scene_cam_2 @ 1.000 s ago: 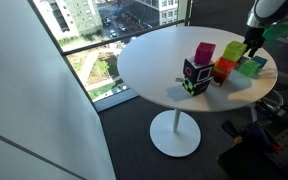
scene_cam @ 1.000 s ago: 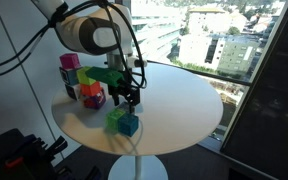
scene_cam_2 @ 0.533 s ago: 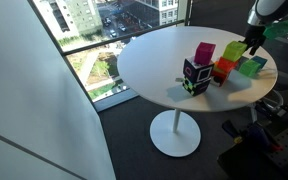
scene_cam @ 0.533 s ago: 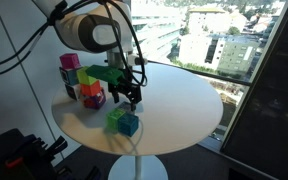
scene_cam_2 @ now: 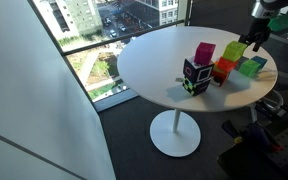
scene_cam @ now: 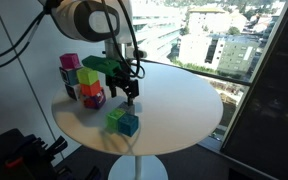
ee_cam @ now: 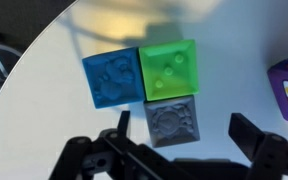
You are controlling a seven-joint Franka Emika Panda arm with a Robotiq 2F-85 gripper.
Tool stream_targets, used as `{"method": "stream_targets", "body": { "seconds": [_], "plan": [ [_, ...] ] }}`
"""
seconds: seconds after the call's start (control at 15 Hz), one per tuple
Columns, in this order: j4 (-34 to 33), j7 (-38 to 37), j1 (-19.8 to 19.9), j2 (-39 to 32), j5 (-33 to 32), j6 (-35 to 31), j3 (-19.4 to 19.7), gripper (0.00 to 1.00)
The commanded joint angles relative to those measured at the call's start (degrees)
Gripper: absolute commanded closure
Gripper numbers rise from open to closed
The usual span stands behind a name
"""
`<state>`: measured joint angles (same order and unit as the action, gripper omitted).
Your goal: Remove the gray block from the green block top and put it on the table behind the green block
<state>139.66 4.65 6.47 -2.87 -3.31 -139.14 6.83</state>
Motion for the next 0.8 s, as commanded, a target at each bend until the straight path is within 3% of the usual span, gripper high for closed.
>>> {"method": "stream_targets", "body": {
  "seconds": [0.0,0.73],
  "plan": [
    [-0.4,0.7,0.0,4.1,1.1,5.9,-0.2,0.0],
    [-3.7,-0.8,0.0,12.5,-1.1,23.1,-0.4,0.0]
  ]
}}
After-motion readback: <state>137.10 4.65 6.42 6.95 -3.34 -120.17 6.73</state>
